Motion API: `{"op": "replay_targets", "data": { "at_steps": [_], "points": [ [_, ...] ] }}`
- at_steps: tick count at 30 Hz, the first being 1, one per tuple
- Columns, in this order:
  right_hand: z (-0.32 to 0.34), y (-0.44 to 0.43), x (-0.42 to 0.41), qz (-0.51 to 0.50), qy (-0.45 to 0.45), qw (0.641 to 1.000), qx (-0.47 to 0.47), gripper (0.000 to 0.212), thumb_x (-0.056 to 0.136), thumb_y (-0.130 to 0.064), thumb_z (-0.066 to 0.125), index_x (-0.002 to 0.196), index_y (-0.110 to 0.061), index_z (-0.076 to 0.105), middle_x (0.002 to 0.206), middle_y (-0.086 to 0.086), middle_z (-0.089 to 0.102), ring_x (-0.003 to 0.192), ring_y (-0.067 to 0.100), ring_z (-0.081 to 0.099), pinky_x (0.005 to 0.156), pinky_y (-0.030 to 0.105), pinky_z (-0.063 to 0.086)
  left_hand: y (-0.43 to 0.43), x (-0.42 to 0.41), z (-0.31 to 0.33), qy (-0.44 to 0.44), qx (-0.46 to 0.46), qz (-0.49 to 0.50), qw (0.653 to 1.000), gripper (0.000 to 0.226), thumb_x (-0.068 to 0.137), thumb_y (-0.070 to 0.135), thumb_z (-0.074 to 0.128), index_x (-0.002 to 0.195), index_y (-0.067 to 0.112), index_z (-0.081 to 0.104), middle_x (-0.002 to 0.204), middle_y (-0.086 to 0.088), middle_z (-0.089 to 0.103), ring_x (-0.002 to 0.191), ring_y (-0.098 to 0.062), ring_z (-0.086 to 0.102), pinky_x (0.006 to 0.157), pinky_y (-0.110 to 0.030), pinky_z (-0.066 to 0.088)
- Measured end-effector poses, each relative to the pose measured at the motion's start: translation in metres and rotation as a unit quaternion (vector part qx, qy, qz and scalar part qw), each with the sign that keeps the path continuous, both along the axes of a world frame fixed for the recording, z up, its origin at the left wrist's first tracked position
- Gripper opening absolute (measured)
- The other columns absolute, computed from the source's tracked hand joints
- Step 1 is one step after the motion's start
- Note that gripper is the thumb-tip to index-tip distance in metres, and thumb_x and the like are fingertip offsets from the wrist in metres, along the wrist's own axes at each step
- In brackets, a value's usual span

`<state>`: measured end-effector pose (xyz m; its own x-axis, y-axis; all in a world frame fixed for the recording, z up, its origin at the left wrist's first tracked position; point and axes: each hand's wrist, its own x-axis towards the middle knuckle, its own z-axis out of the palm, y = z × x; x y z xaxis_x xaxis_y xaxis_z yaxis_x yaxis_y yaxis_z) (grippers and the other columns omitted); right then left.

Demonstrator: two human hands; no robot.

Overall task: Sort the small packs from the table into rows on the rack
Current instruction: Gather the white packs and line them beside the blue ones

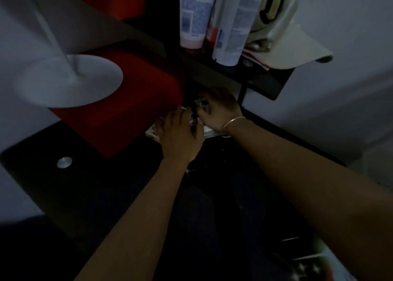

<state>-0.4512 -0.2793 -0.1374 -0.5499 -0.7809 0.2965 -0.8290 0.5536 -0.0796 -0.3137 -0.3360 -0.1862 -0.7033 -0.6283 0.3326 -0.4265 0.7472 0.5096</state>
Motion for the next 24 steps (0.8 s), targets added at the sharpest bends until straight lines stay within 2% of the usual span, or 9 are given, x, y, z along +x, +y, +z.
{"op": "replay_targets", "data": {
  "at_steps": [1,3,6,9,13,15,18,24],
  "points": [
    [-0.004,-0.004,-0.006,0.011,-0.024,0.999,0.047,0.054,0.077,-0.054,0.035,0.119,-0.027,0.056,0.125,0.008,0.057,0.111,0.032,0.052,0.093,0.039,0.043,-0.001,-0.001,-0.001,-0.017,-0.001,-0.003,1.000,0.065,0.091,0.055,0.019,0.141,0.021,0.045,0.152,-0.007,0.037,0.140,-0.029,0.030,0.116,-0.054,0.013],
    [-0.010,-0.005,-0.014,0.023,-0.097,0.990,0.096,0.058,0.074,-0.058,0.030,0.120,-0.030,0.052,0.132,0.006,0.053,0.117,0.031,0.049,0.098,0.045,0.041,-0.002,-0.004,-0.001,-0.059,0.001,-0.015,0.998,0.061,0.093,0.054,0.017,0.141,0.029,0.044,0.155,-0.003,0.032,0.144,-0.027,0.022,0.117,-0.053,0.007],
    [-0.016,0.000,-0.014,-0.006,-0.193,0.975,0.108,0.071,0.075,-0.060,0.029,0.140,-0.033,0.039,0.152,0.003,0.033,0.138,0.025,0.031,0.113,0.040,0.027,-0.003,-0.003,-0.001,-0.086,0.011,-0.029,0.996,0.055,0.097,0.053,0.018,0.142,0.033,0.043,0.159,0.001,0.023,0.146,-0.024,0.013,0.118,-0.052,0.001],
    [-0.017,0.005,-0.006,-0.030,-0.246,0.960,0.128,0.077,0.072,-0.068,0.028,0.143,-0.039,0.032,0.158,-0.002,0.021,0.144,0.020,0.021,0.118,0.036,0.019,-0.001,0.003,0.001,-0.105,0.034,-0.048,0.993,0.054,0.098,0.052,0.020,0.145,0.032,0.038,0.160,0.003,0.018,0.147,-0.022,0.009,0.118,-0.049,-0.002],
    [-0.018,0.027,0.018,-0.025,-0.256,0.960,0.108,0.057,0.089,-0.058,0.036,0.142,-0.036,0.036,0.156,-0.003,0.023,0.143,0.023,0.021,0.117,0.034,0.017,0.012,0.024,-0.001,-0.106,0.020,-0.071,0.992,0.061,0.093,0.056,0.015,0.145,0.034,0.036,0.159,0.005,0.023,0.147,-0.021,0.013,0.119,-0.048,0.001],
    [-0.021,0.046,0.037,-0.044,-0.259,0.957,0.122,0.069,0.079,-0.066,0.033,0.143,-0.039,0.033,0.156,-0.006,0.022,0.142,0.026,0.022,0.116,0.035,0.018,0.027,0.041,-0.004,-0.095,0.012,-0.083,0.992,0.067,0.089,0.058,0.011,0.144,0.034,0.039,0.157,0.004,0.028,0.145,-0.021,0.018,0.119,-0.048,0.004],
    [-0.023,0.079,0.068,-0.066,-0.270,0.953,0.123,0.088,0.059,-0.074,0.021,0.141,-0.044,0.031,0.156,-0.010,0.021,0.142,0.025,0.022,0.116,0.040,0.018,0.056,0.069,-0.004,-0.078,0.000,-0.102,0.992,0.064,0.090,0.054,0.017,0.142,0.028,0.045,0.154,0.002,0.034,0.143,-0.023,0.026,0.118,-0.050,0.010],
    [-0.022,0.159,0.126,-0.072,-0.267,0.955,0.106,0.087,0.065,-0.072,0.013,0.143,-0.037,0.032,0.157,-0.007,0.017,0.145,0.019,0.013,0.118,0.036,0.007,0.112,0.115,0.000,-0.097,0.004,-0.169,0.981,0.061,0.092,0.054,0.028,0.141,0.024,0.047,0.155,0.003,0.031,0.146,-0.022,0.022,0.119,-0.046,0.007]
  ]
}}
